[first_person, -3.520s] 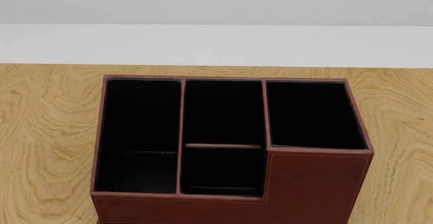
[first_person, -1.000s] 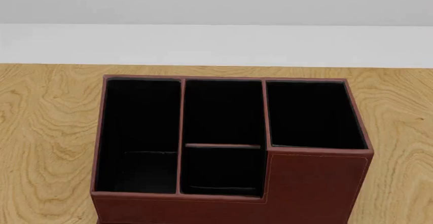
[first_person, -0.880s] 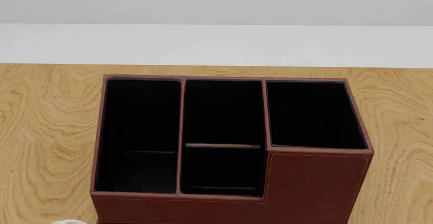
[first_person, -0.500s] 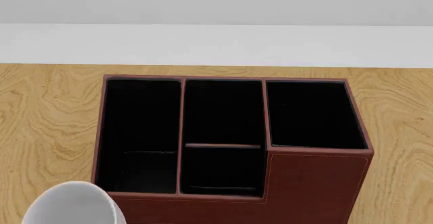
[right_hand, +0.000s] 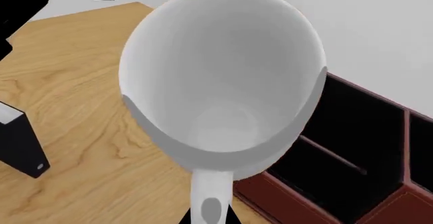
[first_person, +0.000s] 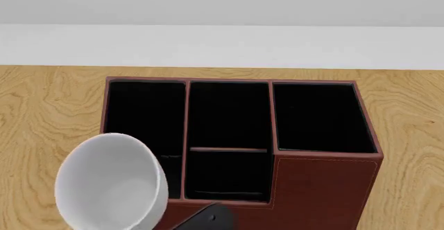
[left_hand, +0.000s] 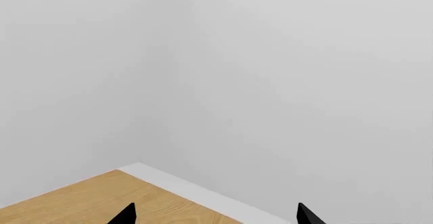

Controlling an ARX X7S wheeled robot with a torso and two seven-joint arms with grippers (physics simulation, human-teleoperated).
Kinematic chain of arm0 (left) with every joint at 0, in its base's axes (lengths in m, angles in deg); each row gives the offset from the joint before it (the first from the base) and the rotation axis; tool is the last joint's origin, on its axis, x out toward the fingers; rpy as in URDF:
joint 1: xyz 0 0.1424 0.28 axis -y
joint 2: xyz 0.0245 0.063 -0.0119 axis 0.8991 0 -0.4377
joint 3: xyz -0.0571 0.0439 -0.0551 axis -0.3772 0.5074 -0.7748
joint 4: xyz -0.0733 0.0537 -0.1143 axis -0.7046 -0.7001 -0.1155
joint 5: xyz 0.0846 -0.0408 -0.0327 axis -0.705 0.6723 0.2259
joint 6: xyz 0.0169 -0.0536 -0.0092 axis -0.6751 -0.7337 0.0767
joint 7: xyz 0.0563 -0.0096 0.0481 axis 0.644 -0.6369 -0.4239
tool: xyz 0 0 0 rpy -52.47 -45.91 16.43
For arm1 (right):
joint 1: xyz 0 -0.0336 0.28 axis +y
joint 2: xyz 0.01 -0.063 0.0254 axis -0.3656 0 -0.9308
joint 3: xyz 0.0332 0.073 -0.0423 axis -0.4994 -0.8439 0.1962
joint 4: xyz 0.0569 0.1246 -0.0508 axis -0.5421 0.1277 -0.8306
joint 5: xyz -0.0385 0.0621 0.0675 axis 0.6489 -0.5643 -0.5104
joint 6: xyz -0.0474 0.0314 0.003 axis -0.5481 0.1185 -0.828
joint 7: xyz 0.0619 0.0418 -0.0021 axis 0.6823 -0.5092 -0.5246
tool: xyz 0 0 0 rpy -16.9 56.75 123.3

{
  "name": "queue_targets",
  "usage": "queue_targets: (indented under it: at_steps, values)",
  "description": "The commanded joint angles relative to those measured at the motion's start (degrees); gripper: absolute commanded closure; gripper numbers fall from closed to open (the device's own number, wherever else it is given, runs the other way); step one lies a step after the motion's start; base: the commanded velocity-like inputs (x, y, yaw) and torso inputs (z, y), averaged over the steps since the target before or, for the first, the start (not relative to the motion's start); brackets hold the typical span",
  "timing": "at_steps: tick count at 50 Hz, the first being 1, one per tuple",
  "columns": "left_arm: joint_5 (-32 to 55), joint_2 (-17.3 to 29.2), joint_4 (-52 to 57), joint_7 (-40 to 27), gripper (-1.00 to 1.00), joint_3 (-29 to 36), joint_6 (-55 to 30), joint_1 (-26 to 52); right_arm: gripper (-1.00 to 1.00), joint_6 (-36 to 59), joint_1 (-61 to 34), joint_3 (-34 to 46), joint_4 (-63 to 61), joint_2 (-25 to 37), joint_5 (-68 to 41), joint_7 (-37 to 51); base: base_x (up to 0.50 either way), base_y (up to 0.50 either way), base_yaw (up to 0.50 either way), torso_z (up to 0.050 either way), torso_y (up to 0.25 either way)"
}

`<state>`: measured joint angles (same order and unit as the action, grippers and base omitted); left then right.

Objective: Pick up the white mug and place it to the right of the caddy.

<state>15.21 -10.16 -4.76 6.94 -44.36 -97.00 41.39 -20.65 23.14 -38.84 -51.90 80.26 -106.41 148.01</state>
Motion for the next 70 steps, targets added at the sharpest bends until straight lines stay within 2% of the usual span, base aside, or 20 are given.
queue_targets:
  at_steps: [1, 12, 31, 38, 53, 61, 70]
  values:
    - [0.1, 0.1, -0.1, -0.1, -1.0, 0.3, 0.0, -0.1, 1.0, -3.0, -3.1, -3.2, -2.7, 4.1, -3.7, 3.6, 0.0, 0.0, 0.0, 0.0, 0.0]
    - [-0.1, 0.1, -0.7, -0.1, -1.0, 0.6, 0.4, 0.1, 1.0, -7.8, -7.3, -2.7, -4.8, 8.9, -7.5, 6.9, 0.0, 0.0, 0.0, 0.0, 0.0]
    - [-0.2, 0.2, -0.3, -0.1, -1.0, 1.5, 0.3, -0.1, 1.0, -14.0, -6.0, -6.9, -9.1, 19.2, -7.3, 5.1, 0.0, 0.0, 0.0, 0.0, 0.001]
    - [-0.5, 0.2, -0.1, 0.1, -1.0, 2.2, 0.6, -0.3, 1.0, -15.0, -2.4, -13.4, -10.9, 23.9, -7.5, 2.4, 0.0, 0.0, 0.0, 0.0, 0.001]
    - [-0.3, 0.3, -0.3, -0.1, -1.0, 2.4, 0.7, -0.3, 1.0, -12.3, 5.1, -27.4, -10.9, 27.4, -10.5, 0.0, 0.0, 0.0, 0.0, 0.0, 0.0]
    - [-0.5, 0.3, -0.6, -0.1, -1.0, 2.8, 0.9, -0.3, 1.0, -6.8, 10.3, -41.0, -10.8, 25.5, -17.9, 3.5, 0.0, 0.0, 0.0, 0.0, 0.001]
    - [-0.7, 0.3, -0.7, -0.2, -1.0, 3.1, 1.1, -0.2, 1.0, -4.1, 18.9, -54.3, -9.3, 26.7, -17.2, -1.5, 0.0, 0.0, 0.0, 0.0, 0.0]
